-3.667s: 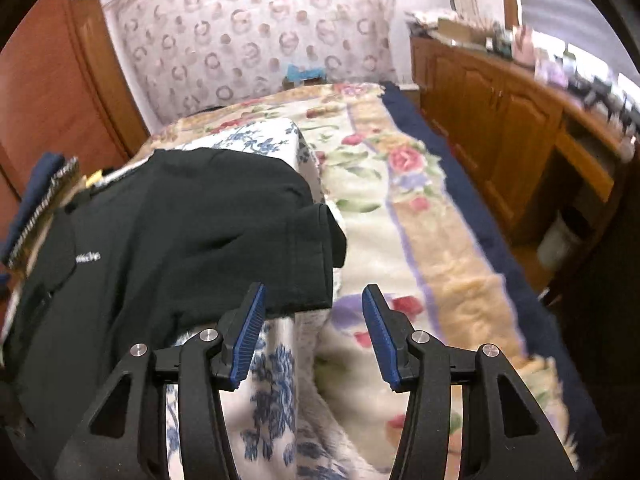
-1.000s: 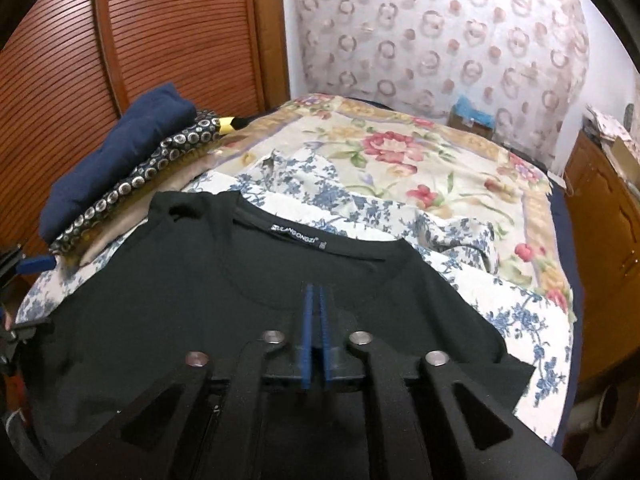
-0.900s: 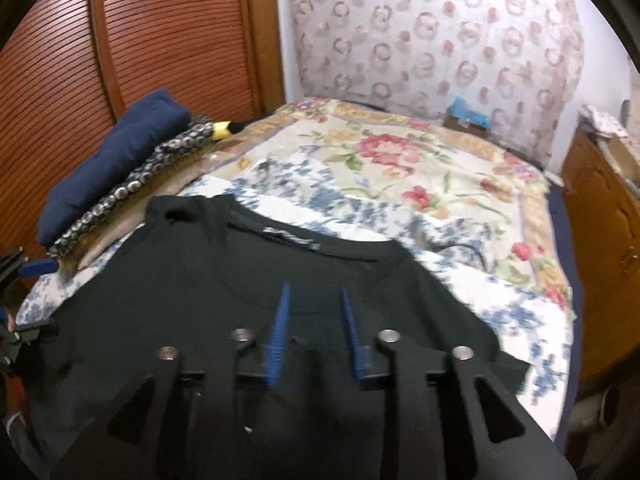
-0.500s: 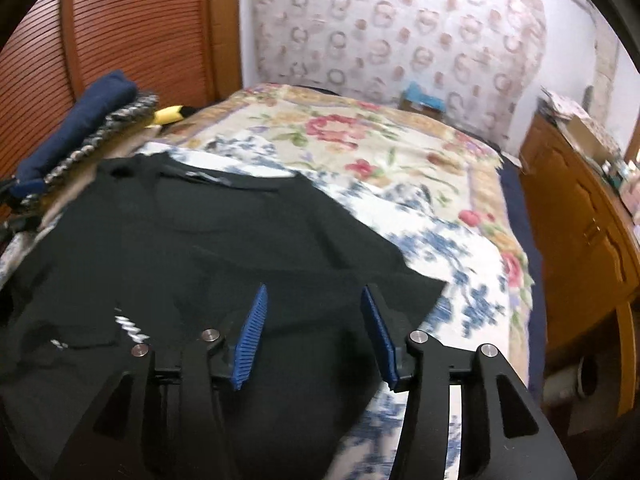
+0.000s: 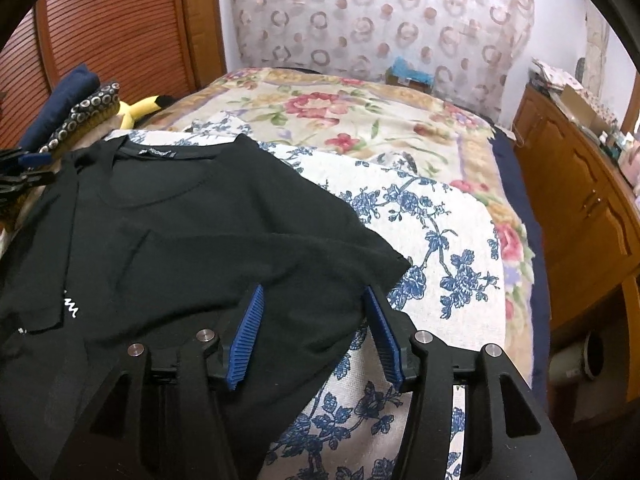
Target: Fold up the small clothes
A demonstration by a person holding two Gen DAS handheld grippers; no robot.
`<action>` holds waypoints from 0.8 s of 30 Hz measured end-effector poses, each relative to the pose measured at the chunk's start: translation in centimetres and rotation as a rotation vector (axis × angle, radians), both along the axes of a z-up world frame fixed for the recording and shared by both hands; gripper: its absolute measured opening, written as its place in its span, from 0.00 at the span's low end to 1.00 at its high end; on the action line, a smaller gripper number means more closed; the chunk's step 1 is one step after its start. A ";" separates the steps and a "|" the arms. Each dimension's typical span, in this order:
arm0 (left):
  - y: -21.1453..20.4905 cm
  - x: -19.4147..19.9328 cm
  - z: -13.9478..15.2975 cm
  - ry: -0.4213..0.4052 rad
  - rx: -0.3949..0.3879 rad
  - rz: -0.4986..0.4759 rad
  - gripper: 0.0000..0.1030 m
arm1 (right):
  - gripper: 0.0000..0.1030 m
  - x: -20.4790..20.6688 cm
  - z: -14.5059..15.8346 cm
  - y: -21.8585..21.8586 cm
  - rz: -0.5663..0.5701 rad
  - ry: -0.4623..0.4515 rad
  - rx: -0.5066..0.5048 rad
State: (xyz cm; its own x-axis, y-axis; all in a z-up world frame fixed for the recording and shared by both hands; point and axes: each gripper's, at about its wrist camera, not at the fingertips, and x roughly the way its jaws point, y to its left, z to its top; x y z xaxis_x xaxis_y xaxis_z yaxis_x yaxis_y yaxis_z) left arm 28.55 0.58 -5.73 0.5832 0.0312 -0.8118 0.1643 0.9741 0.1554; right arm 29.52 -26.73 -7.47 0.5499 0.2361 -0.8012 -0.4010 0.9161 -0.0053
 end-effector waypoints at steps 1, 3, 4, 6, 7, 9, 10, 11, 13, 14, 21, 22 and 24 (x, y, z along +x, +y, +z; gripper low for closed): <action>-0.2 0.3 -0.3 0.013 0.010 -0.001 0.49 | 0.54 0.1 -0.1 -0.1 0.000 0.001 0.001; -0.5 0.6 -0.6 0.024 0.023 0.001 0.49 | 0.56 0.1 -0.2 -0.3 0.001 -0.004 0.011; -0.5 0.7 -0.9 0.037 0.022 0.003 0.49 | 0.56 0.1 -0.2 -0.3 0.002 -0.005 0.014; -0.4 0.9 -1.3 0.050 0.021 0.012 0.49 | 0.57 0.1 -0.2 -0.4 0.004 -0.007 0.017; -0.3 1.0 -1.5 0.056 0.019 0.019 0.49 | 0.57 0.1 -0.2 -0.4 0.004 -0.005 0.020; -0.2 1.0 -1.5 0.057 0.003 0.030 0.49 | 0.58 0.1 -0.3 -0.4 0.008 -0.004 0.019; -0.3 1.1 -1.4 0.059 0.000 0.034 0.49 | 0.58 0.0 -0.2 -0.4 0.010 -0.005 0.016; -0.3 1.2 -1.5 0.058 -0.003 0.037 0.49 | 0.59 0.0 -0.2 -0.4 0.012 -0.005 0.015; -0.3 1.2 -1.4 0.053 -0.003 0.038 0.47 | 0.59 0.0 -0.2 -0.4 0.013 -0.004 0.016; -0.3 1.2 -1.5 0.050 -0.006 0.037 0.38 | 0.59 0.0 -0.2 -0.4 0.012 -0.005 0.016; 0.2 0.3 0.3 -0.009 -0.047 0.032 0.06 | 0.61 0.0 -0.3 -0.4 0.012 -0.005 0.016; 0.4 0.0 1.1 -0.034 -0.054 0.035 0.06 | 0.61 0.0 -0.3 -0.4 0.011 -0.005 0.016; 0.6 -0.5 2.2 -0.067 -0.051 0.027 0.06 | 0.61 0.1 -0.3 -0.4 0.010 -0.004 0.016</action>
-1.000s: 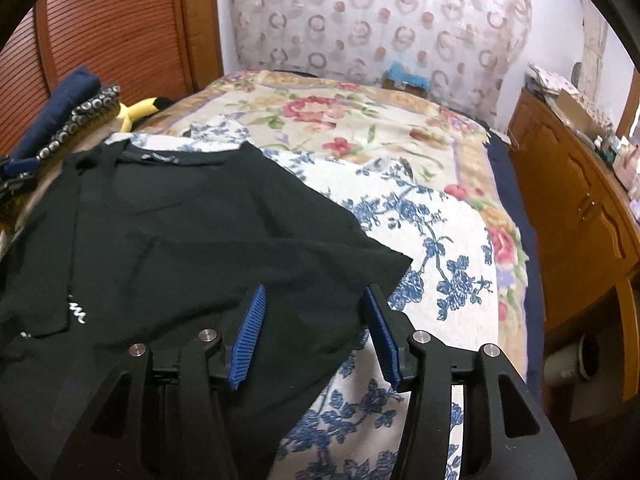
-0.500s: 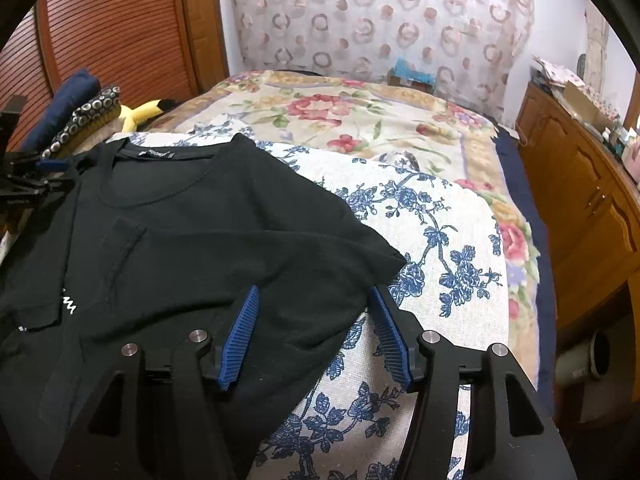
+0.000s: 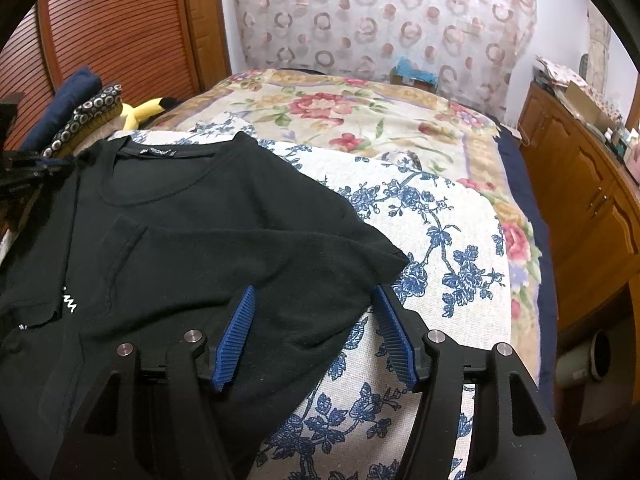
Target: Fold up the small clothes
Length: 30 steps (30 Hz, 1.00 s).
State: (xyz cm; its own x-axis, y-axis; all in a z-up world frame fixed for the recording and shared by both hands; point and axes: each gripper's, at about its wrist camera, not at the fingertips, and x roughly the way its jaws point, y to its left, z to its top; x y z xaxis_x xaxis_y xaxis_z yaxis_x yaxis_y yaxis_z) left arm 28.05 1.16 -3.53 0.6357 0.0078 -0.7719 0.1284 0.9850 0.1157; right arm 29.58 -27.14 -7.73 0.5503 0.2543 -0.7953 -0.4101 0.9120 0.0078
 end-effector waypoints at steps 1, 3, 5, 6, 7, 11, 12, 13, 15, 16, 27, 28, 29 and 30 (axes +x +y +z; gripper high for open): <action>0.1 -0.2 0.4 -0.011 0.001 -0.003 0.06 | 0.62 0.0 0.0 0.0 -0.001 0.002 0.000; 0.2 -0.4 0.8 -0.021 -0.002 -0.015 0.06 | 0.63 0.1 0.0 0.4 -0.004 0.008 0.000; 0.4 -0.4 1.2 -0.031 -0.011 -0.022 0.06 | 0.64 0.4 0.0 0.6 -0.007 0.012 0.002; 0.5 -0.4 1.3 -0.038 -0.020 -0.026 0.05 | 0.64 0.6 0.0 0.7 -0.012 0.015 0.007; 0.6 -0.5 1.4 -0.042 -0.032 -0.030 0.05 | 0.64 0.7 0.0 0.8 -0.016 0.016 0.010; 0.4 -1.4 2.1 -0.065 -0.083 -0.051 0.05 | 0.60 1.2 0.0 1.3 -0.013 0.015 0.010; 0.2 -1.8 2.3 -0.073 -0.090 -0.059 0.05 | 0.47 1.2 0.0 1.4 -0.010 0.012 0.011; 0.0 -2.2 2.6 -0.082 -0.092 -0.066 0.04 | 0.30 1.2 0.1 1.5 -0.003 0.014 0.018; -0.2 -3.2 3.2 -0.098 -0.103 -0.087 0.04 | 0.06 1.3 0.3 1.6 0.019 0.038 0.063; -0.3 -3.6 3.5 -0.107 -0.106 -0.094 0.04 | 0.06 1.1 0.5 1.6 0.017 0.036 0.073; 0.1 -12.2 7.7 -0.220 -0.176 -0.177 0.04 | 0.05 -6.1 7.0 3.2 0.024 -0.137 0.131; 0.4 -13.4 7.8 -0.228 -0.183 -0.179 0.04 | 0.05 -7.0 7.4 3.3 0.027 -0.149 0.137; 0.5 -14.1 7.9 -0.230 -0.187 -0.180 0.04 | 0.05 -8.5 8.0 3.4 0.031 -0.159 0.145; 1.0 -15.6 7.9 -0.235 -0.190 -0.182 0.04 | 0.05 -9.4 8.3 3.3 0.035 -0.165 0.148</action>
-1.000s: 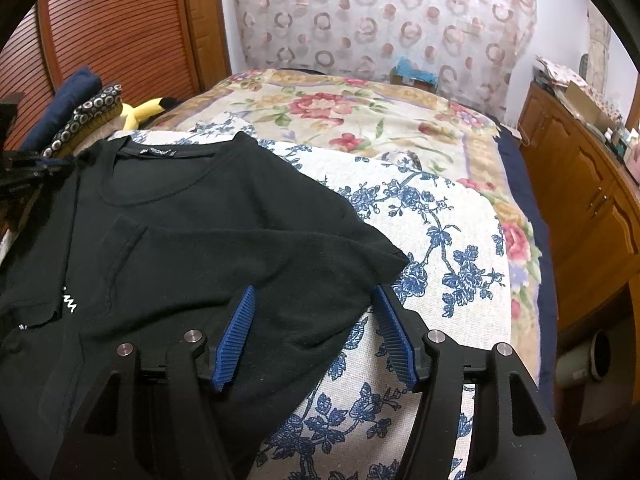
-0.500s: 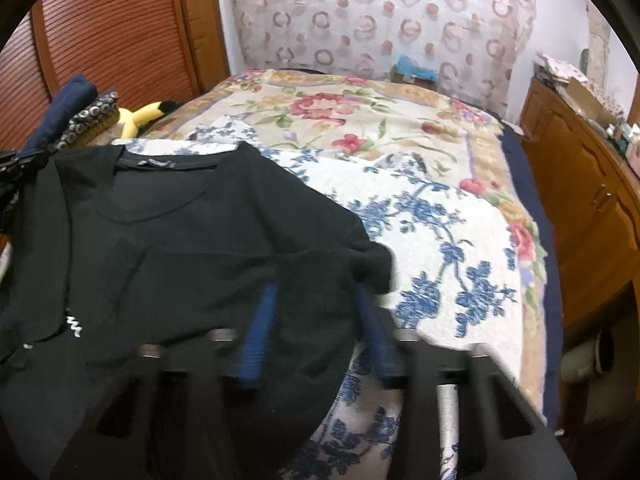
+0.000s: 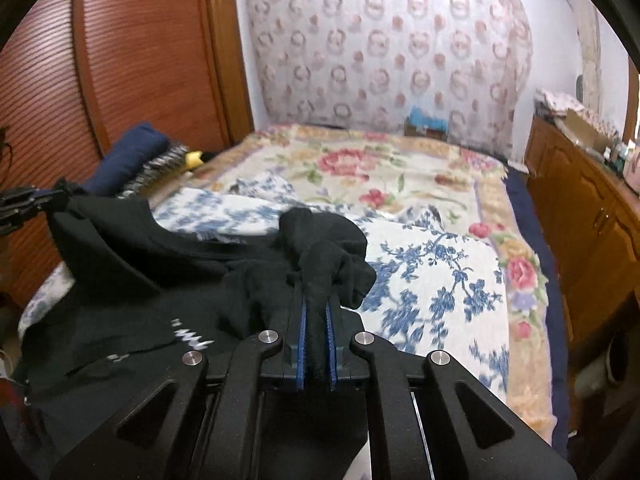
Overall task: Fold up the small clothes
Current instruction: 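Lift and fold the shirt over with both tools, then open both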
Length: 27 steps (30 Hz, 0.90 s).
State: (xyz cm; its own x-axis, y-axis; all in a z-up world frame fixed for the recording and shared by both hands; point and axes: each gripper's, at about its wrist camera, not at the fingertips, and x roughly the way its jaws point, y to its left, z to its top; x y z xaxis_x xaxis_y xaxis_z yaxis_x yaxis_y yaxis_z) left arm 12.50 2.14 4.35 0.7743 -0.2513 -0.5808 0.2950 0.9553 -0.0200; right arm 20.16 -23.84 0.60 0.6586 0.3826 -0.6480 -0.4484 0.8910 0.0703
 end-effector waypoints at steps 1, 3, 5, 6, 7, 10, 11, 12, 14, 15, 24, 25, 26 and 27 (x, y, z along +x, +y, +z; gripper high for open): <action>0.4 -1.2 0.0 -0.004 -0.001 0.002 0.04 | 0.05 -1.1 0.2 -0.1 0.002 -0.006 0.002; 1.1 -3.5 -0.4 -0.006 -0.008 0.011 0.04 | 0.05 -3.9 0.5 -0.3 0.005 -0.007 0.012; 2.3 -6.2 -0.8 -0.007 -0.028 0.029 0.04 | 0.05 -6.7 0.7 -0.6 0.011 -0.006 0.012; 3.1 -7.7 -1.2 -0.003 -0.040 0.045 0.04 | 0.05 -8.4 0.7 -0.8 0.013 -0.005 0.015; 3.5 -8.7 -1.4 0.000 -0.047 0.055 0.04 | 0.05 -9.6 0.7 -1.0 0.013 -0.001 0.021; 4.6 -11.7 -2.8 0.029 -0.081 0.073 0.04 | 0.05 -13.4 0.2 -1.7 0.024 0.032 0.026; 4.8 -12.8 -3.3 0.042 -0.088 0.075 0.04 | 0.05 -14.4 0.1 -1.8 0.030 0.040 0.021; 4.8 -13.2 -3.6 0.051 -0.086 0.077 0.04 | 0.05 -15.3 0.0 -1.8 0.035 0.048 0.019; 4.9 -14.6 -4.3 0.075 -0.089 0.091 0.04 | 0.05 -16.6 0.1 -2.0 0.041 0.060 0.019; 5.1 -15.0 -4.3 0.083 -0.098 0.094 0.04 | 0.05 -17.3 0.2 -2.3 0.044 0.071 0.019; 5.4 -18.7 -2.0 0.074 -0.099 0.083 0.06 | 0.05 -21.6 2.2 -2.4 0.096 0.101 -0.028; 5.4 -18.7 -1.9 0.076 -0.102 0.083 0.07 | 0.05 -21.9 2.0 -2.3 0.101 0.109 -0.035; 5.5 -18.8 -2.0 0.077 -0.104 0.083 0.07 | 0.05 -22.1 1.7 -2.1 0.105 0.118 -0.044; 5.5 -18.7 -2.0 0.078 -0.100 0.081 0.09 | 0.05 -22.3 1.3 -2.0 0.107 0.127 -0.051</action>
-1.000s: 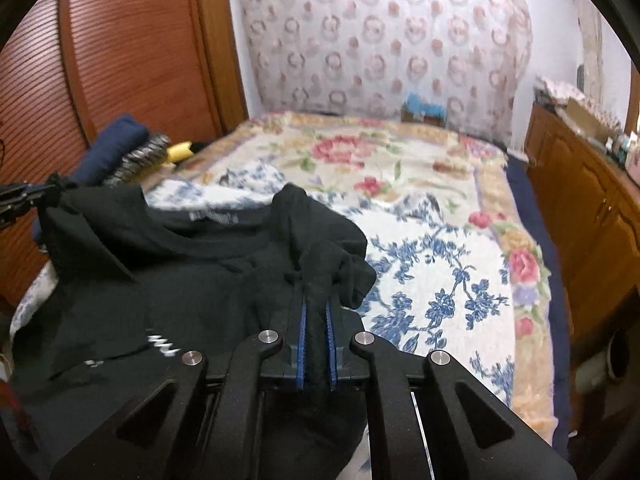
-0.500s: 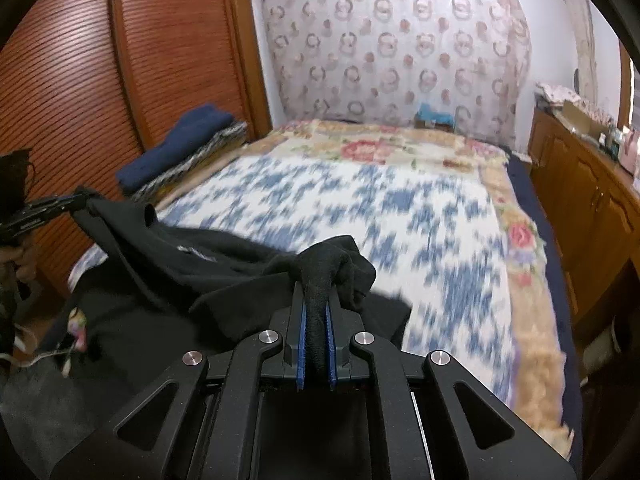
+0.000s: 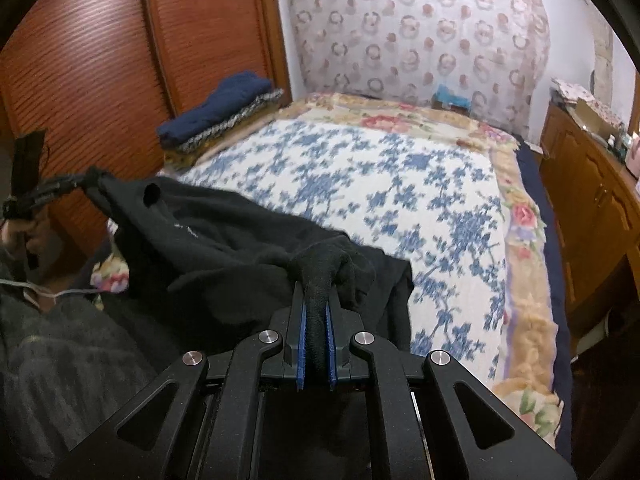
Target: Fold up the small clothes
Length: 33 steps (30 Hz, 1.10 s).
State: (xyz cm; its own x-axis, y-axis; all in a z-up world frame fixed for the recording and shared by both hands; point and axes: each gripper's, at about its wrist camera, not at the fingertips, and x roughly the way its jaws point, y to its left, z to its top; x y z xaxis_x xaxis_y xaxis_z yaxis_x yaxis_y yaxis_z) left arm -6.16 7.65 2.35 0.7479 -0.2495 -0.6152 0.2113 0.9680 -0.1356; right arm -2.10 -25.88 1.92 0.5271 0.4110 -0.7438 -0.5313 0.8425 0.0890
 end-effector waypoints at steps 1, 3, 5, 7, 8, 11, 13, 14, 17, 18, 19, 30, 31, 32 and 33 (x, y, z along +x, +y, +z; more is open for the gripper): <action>-0.1 0.1 0.1 -0.005 0.014 0.004 0.12 | 0.07 0.0 -0.3 0.1 0.003 0.009 -0.002; -0.1 0.0 0.3 -0.020 0.037 0.018 0.17 | 0.12 0.1 -0.8 -0.1 -0.009 0.019 -0.006; 0.1 0.0 0.7 -0.040 0.049 0.027 0.27 | 0.18 0.3 -0.7 -0.4 -0.029 0.014 -0.013; 0.2 0.5 0.8 -0.046 0.058 0.035 0.34 | 0.25 0.3 0.0 -0.7 -0.029 -0.003 0.003; 0.4 0.9 0.9 -0.047 0.061 0.039 0.35 | 0.27 0.3 0.4 -0.9 -0.028 -0.012 0.013; 0.5 2.6 0.4 -0.038 0.065 0.036 0.47 | 0.37 0.5 1.2 -1.2 -0.042 -0.045 0.010; 0.6 4.1 -0.4 -0.019 0.066 0.036 0.57 | 0.42 1.2 1.2 -1.2 -0.062 -0.055 0.003; 0.5 4.8 -0.9 -0.010 0.067 0.033 0.57 | 0.43 1.7 1.0 -1.2 -0.071 -0.058 -0.004; 0.3 7.1 -2.4 0.028 0.072 0.028 0.57 | 0.48 3.5 -0.4 -1.2 -0.094 -0.047 -0.012; 0.3 8.0 -3.1 0.042 0.069 0.026 0.57 | 0.50 4.0 -0.9 -1.2 -0.102 -0.040 -0.015; 0.3 8.7 -3.6 0.056 0.066 0.029 0.57 | 0.51 4.8 -1.6 -1.2 -0.112 -0.030 -0.017; 0.2 12.9 -8.0 0.176 0.081 0.039 0.57 | 0.57 9.7 -6.5 -1.8 -0.183 0.051 0.007; 0.2 13.0 -8.4 0.187 0.087 0.040 0.57 | 0.57 9.8 -6.8 -1.9 -0.185 0.057 0.006; 0.2 13.1 -8.6 0.192 0.089 0.043 0.57 | 0.57 9.9 -7.0 -1.9 -0.188 0.064 0.008; 0.3 13.1 -9.0 0.201 0.087 0.044 0.57 | 0.58 10.0 -7.3 -1.9 -0.190 0.069 0.011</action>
State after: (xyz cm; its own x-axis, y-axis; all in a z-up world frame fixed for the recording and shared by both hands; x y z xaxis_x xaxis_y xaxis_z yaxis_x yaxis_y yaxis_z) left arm 6.93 7.90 -6.62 0.6174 -0.1582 -0.7706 0.1455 0.9856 -0.0858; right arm 7.91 -27.83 -5.35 0.5436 0.3171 -0.7771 -0.3554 0.9258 0.1292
